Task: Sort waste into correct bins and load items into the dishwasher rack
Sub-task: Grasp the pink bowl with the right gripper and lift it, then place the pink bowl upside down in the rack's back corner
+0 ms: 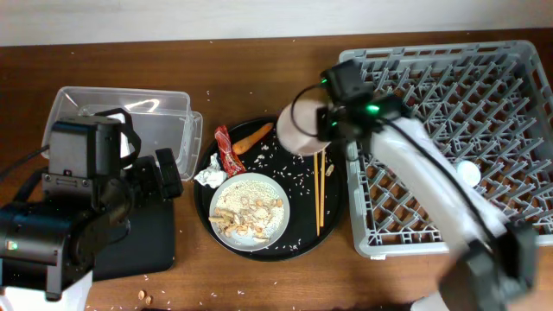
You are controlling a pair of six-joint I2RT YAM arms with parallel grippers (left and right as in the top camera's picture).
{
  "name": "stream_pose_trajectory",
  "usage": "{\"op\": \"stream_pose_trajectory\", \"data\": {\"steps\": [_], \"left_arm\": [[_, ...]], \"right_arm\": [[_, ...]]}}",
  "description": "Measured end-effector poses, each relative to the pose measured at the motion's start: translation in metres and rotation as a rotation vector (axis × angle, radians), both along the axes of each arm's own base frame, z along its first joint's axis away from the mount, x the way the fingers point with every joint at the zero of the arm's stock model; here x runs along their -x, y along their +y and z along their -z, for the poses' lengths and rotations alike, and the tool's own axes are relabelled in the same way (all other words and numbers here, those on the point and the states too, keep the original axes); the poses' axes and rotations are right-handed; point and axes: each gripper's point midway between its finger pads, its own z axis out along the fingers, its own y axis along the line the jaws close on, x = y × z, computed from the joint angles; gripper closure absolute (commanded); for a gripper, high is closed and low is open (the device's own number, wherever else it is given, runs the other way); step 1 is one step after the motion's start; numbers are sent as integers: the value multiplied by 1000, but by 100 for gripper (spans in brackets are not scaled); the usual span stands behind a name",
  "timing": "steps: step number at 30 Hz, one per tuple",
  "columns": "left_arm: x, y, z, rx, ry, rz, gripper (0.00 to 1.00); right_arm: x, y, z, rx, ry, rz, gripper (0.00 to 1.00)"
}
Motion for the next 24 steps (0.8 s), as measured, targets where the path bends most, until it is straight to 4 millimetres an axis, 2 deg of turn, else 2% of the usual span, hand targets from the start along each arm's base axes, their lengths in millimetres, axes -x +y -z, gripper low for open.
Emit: {"op": "stream_pose_trajectory", "data": {"steps": [3, 6, 8, 11, 16, 19, 24], "left_arm": [[0, 0, 0, 0, 1, 0, 1], [0, 0, 0, 0, 0, 0, 1], [0, 0, 0, 0, 1, 0, 1], [0, 0, 0, 0, 0, 0, 1], [0, 0, 0, 0, 1, 0, 1], [0, 0, 0, 0, 0, 0, 1], [0, 0, 0, 0, 0, 0, 1]], "right_arm": [[9, -75, -103, 234, -308, 225, 96], [22, -149, -162, 502, -491, 518, 96], [26, -188, -174, 633, -517, 671, 96], [28, -234, -165, 769, -460, 806, 96], [18, -279, -130, 856, -338, 884, 96], [12, -295, -111, 885, -287, 905, 96], [-6, -327, -49, 1004, -98, 849, 96]]}}
